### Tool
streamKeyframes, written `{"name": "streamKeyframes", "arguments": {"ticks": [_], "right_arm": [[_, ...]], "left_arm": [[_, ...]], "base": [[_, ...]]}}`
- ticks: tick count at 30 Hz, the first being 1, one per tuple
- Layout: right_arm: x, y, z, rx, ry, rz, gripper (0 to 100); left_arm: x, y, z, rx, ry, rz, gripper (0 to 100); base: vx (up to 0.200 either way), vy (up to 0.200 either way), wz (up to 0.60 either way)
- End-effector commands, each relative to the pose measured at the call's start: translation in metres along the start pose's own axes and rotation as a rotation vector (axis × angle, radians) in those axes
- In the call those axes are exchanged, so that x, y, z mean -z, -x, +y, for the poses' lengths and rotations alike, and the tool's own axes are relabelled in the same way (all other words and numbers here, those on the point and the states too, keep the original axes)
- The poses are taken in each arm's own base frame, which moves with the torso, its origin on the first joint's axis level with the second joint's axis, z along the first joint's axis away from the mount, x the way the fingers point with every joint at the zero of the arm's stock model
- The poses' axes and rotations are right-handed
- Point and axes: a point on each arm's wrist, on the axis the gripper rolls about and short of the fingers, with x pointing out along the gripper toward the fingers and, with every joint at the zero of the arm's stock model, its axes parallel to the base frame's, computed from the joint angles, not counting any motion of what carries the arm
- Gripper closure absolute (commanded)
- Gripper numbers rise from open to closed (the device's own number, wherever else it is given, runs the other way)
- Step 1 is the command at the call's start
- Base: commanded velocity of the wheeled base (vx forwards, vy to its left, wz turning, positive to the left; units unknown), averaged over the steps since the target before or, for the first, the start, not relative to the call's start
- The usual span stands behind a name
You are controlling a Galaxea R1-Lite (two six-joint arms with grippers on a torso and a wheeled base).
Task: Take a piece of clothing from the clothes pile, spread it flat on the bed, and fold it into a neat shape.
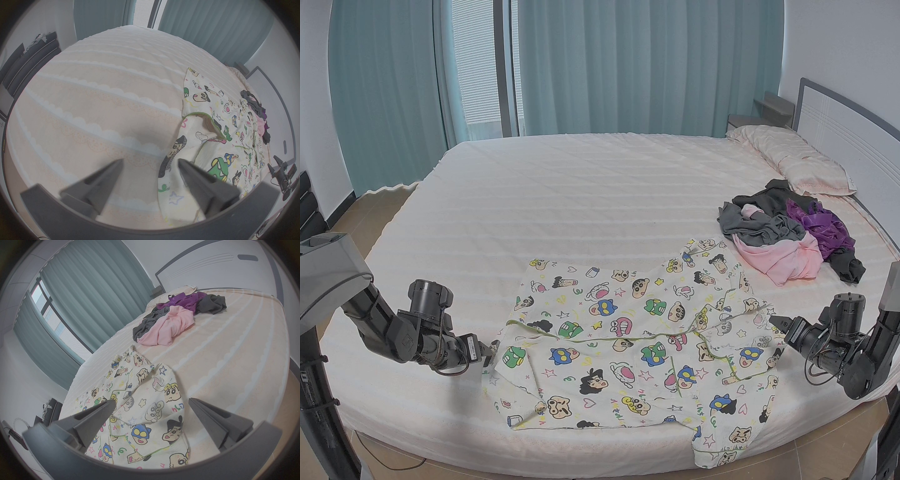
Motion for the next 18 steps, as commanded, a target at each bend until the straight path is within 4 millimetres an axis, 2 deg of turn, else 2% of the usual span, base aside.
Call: {"name": "streamKeyframes", "arguments": {"ticks": [1, 5, 7, 8, 10, 18], "right_arm": [[-0.001, 0.001, 0.0, -0.002, 0.001, -0.003, 0], [0.0, 0.001, 0.0, -0.002, 0.002, -0.001, 0], [0.0, 0.001, 0.0, -0.003, 0.002, 0.0, 0], [0.0, 0.001, 0.0, -0.002, 0.002, -0.001, 0], [0.0, 0.001, 0.0, -0.003, 0.002, 0.0, 0], [0.0, 0.001, 0.0, -0.003, 0.0, 0.0, 0]], "left_arm": [[-0.003, 0.016, 0.006, 0.02, 0.02, -0.019, 0], [0.006, 0.051, -0.001, 0.118, 0.006, -0.031, 0], [0.009, 0.058, -0.007, 0.139, 0.002, -0.032, 0], [0.013, 0.065, -0.018, 0.17, 0.031, -0.038, 0], [0.012, 0.072, -0.029, 0.205, 0.099, -0.047, 0], [0.029, 0.066, -0.054, 0.25, 0.209, 0.036, 0]], "base": [[0.0, 0.0, 0.0], [0.0, 0.0, 0.0], [0.0, 0.0, 0.0], [0.0, 0.0, 0.0], [0.0, 0.0, 0.0], [0.0, 0.0, 0.0]]}}
